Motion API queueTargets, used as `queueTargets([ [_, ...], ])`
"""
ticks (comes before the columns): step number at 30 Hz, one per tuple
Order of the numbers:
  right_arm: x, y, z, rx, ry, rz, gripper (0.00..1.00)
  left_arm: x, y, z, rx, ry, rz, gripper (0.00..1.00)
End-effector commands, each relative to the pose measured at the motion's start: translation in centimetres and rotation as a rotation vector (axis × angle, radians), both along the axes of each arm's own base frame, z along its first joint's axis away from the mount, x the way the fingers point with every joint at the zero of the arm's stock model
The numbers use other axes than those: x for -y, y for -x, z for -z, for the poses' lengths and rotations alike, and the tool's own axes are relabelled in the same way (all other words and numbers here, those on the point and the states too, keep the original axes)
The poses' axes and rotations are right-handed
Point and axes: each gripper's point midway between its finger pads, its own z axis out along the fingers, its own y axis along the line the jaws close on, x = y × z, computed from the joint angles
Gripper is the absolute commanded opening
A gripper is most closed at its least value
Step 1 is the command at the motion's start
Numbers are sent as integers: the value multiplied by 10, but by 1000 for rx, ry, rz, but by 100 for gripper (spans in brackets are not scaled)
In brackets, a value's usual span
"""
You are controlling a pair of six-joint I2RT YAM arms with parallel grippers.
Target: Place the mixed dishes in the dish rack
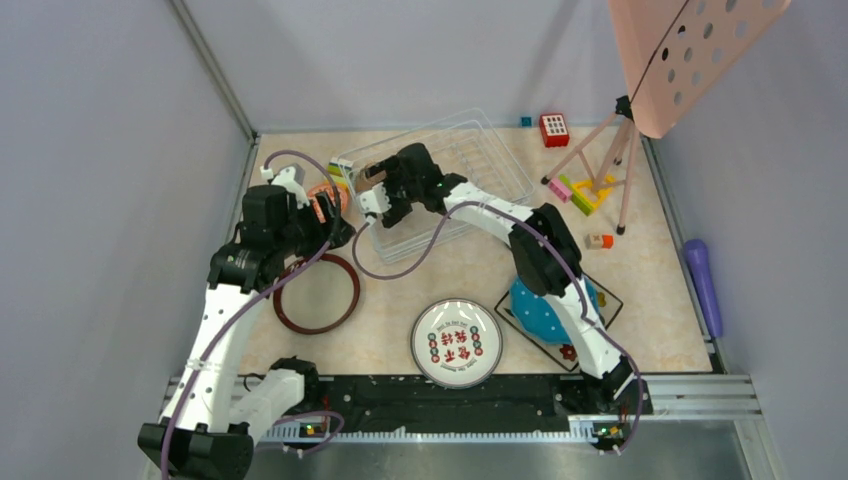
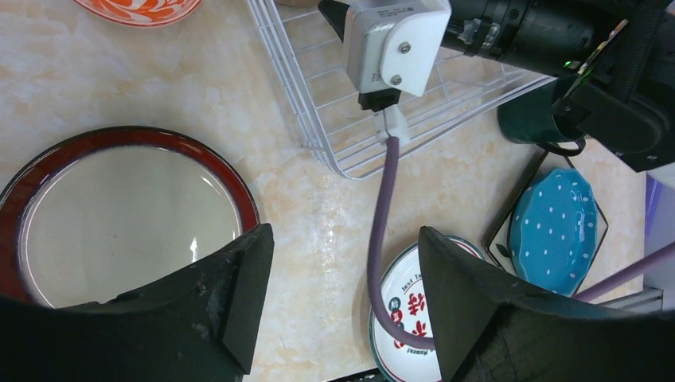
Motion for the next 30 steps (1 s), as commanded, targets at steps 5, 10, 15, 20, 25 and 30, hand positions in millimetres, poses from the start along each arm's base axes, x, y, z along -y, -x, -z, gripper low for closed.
queueTargets([
  [5, -4, 25, -59, -100, -36, -55, 99, 4, -3, -4, 30, 13, 26, 73],
  [10, -5, 28, -92, -94, -151, -33, 99, 2, -3, -4, 30, 10, 17, 73],
  [15, 0, 27, -96, -87, -156, -15, 99, 1, -3, -6, 35, 10, 7, 73],
  [20, 4, 24, -75, -108, -117, -6, 99, -4, -3, -7, 44, 10, -35, 73],
  [25, 4, 18, -60, -113, -101, 7, 99, -24, -7, -8, 54, -19, -143, 72],
  [30, 4, 6, -52, -94, -111, 24, 98, -56, -9, -7, 57, -64, -291, 73],
])
